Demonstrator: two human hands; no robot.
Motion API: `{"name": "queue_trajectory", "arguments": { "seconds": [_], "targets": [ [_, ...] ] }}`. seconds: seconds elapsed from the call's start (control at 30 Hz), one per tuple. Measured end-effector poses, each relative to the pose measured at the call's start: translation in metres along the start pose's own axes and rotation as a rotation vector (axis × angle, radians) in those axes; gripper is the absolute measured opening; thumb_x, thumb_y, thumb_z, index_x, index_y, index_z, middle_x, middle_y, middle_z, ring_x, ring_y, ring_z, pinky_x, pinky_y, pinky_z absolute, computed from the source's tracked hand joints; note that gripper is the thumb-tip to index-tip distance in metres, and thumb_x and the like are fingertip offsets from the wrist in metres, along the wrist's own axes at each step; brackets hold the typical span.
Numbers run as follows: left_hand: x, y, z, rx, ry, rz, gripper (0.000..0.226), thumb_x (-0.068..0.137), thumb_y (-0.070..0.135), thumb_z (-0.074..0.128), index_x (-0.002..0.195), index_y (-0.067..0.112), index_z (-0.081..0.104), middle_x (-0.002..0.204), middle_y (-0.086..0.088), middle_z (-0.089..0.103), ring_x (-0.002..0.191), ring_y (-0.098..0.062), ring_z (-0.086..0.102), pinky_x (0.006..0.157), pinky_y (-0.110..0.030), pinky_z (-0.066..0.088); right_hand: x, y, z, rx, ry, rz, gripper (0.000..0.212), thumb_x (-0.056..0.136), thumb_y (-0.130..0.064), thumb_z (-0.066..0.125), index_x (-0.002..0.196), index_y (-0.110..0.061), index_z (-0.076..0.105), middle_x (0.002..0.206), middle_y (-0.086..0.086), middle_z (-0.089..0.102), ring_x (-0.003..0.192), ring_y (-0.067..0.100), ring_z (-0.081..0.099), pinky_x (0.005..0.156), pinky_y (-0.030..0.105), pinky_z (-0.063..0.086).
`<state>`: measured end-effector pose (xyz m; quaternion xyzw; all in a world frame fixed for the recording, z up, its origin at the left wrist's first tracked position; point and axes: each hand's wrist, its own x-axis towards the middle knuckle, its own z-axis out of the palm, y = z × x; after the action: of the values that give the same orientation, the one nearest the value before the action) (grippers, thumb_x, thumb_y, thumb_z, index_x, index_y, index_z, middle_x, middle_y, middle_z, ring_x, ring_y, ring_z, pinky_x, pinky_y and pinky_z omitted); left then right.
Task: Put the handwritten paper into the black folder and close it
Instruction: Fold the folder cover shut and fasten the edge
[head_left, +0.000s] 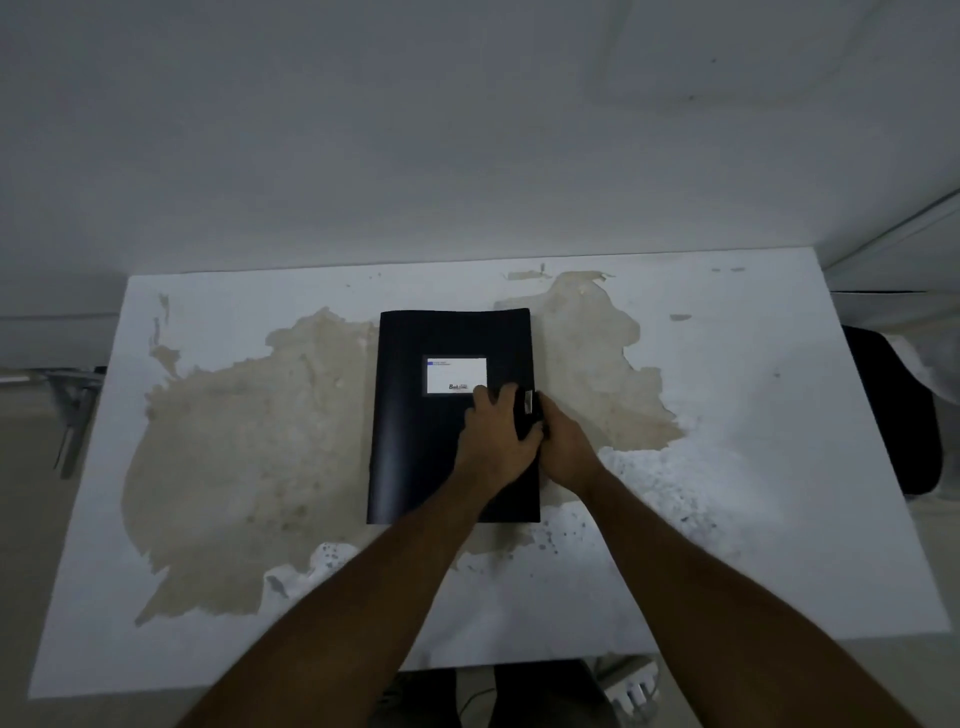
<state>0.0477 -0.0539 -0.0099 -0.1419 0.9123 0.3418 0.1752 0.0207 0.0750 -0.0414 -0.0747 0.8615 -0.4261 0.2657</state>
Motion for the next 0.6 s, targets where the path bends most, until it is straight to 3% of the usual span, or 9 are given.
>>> {"name": "queue_trajectory", "arguments": {
  "seconds": [0.07, 0.17, 0.23, 0.3, 0.43, 0.53, 0.6],
  "targets": [
    [0.004, -0.004, 0.011, 0.062, 0.017, -0.005, 0.066, 0.092, 0.054, 0.051, 0.149, 0.024, 0.033, 0.137, -0.014, 0.037, 0.112, -0.032, 0.05, 0.088, -0.046, 0.055, 0.002, 0.006, 0.0, -0.013, 0.005, 0.001, 0.045, 0.101, -0.009, 0.041, 0.146, -0.009, 0.042, 0.139, 0.013, 0.058, 0.124, 0.024, 0.058, 0.109, 0.039, 0.046],
    [0.008, -0.011, 0.019, 0.132, 0.018, 0.033, 0.065, 0.095, 0.047, 0.049, 0.152, 0.022, 0.03, 0.14, -0.016, 0.035, 0.111, -0.033, 0.05, 0.086, -0.044, 0.054, 0.002, 0.008, -0.002, -0.046, 0.005, -0.022, 0.042, 0.1, -0.004, 0.041, 0.141, -0.01, 0.047, 0.134, 0.012, 0.062, 0.114, 0.013, 0.058, 0.097, 0.004, 0.039],
    [0.009, -0.015, 0.021, 0.151, 0.019, 0.043, 0.065, 0.095, 0.041, 0.052, 0.153, 0.022, 0.028, 0.141, -0.017, 0.035, 0.112, -0.032, 0.051, 0.086, -0.042, 0.055, 0.001, 0.007, -0.001, -0.031, 0.017, -0.039, 0.039, 0.101, -0.004, 0.041, 0.139, -0.009, 0.049, 0.13, 0.011, 0.063, 0.11, 0.009, 0.056, 0.088, -0.005, 0.034],
    [0.009, -0.015, 0.021, 0.161, 0.013, 0.049, 0.065, 0.095, 0.038, 0.054, 0.153, 0.022, 0.028, 0.14, -0.017, 0.036, 0.111, -0.032, 0.051, 0.086, -0.041, 0.055, 0.0, 0.007, 0.002, -0.012, 0.014, -0.045, 0.039, 0.101, -0.005, 0.042, 0.139, -0.009, 0.048, 0.128, 0.009, 0.063, 0.108, 0.008, 0.055, 0.09, -0.003, 0.036],
    [0.012, -0.016, 0.011, 0.103, -0.045, 0.078, 0.066, 0.094, 0.037, 0.055, 0.153, 0.021, 0.03, 0.138, -0.017, 0.039, 0.115, -0.034, 0.052, 0.092, -0.049, 0.053, 0.0, -0.003, 0.005, 0.02, 0.005, -0.008, 0.038, 0.099, -0.003, 0.041, 0.134, -0.012, 0.05, 0.123, 0.007, 0.064, 0.104, 0.01, 0.058, 0.096, 0.022, 0.045],
    [0.006, -0.021, -0.009, 0.068, -0.097, 0.122, 0.065, 0.094, 0.039, 0.056, 0.151, 0.019, 0.035, 0.136, -0.016, 0.042, 0.118, -0.034, 0.053, 0.097, -0.05, 0.051, 0.0, -0.012, 0.002, -0.02, -0.018, 0.045, 0.031, 0.099, -0.007, 0.041, 0.128, -0.009, 0.05, 0.117, 0.006, 0.063, 0.102, 0.017, 0.06, 0.094, 0.028, 0.047],
    [0.004, -0.025, -0.026, 0.148, -0.049, 0.175, 0.067, 0.092, 0.041, 0.059, 0.15, 0.017, 0.036, 0.135, -0.015, 0.045, 0.119, -0.032, 0.052, 0.097, -0.047, 0.05, 0.003, -0.021, -0.002, -0.097, 0.008, 0.032, 0.03, 0.099, -0.013, 0.044, 0.128, -0.007, 0.048, 0.121, 0.011, 0.063, 0.106, 0.025, 0.063, 0.095, 0.036, 0.051]
  ]
}}
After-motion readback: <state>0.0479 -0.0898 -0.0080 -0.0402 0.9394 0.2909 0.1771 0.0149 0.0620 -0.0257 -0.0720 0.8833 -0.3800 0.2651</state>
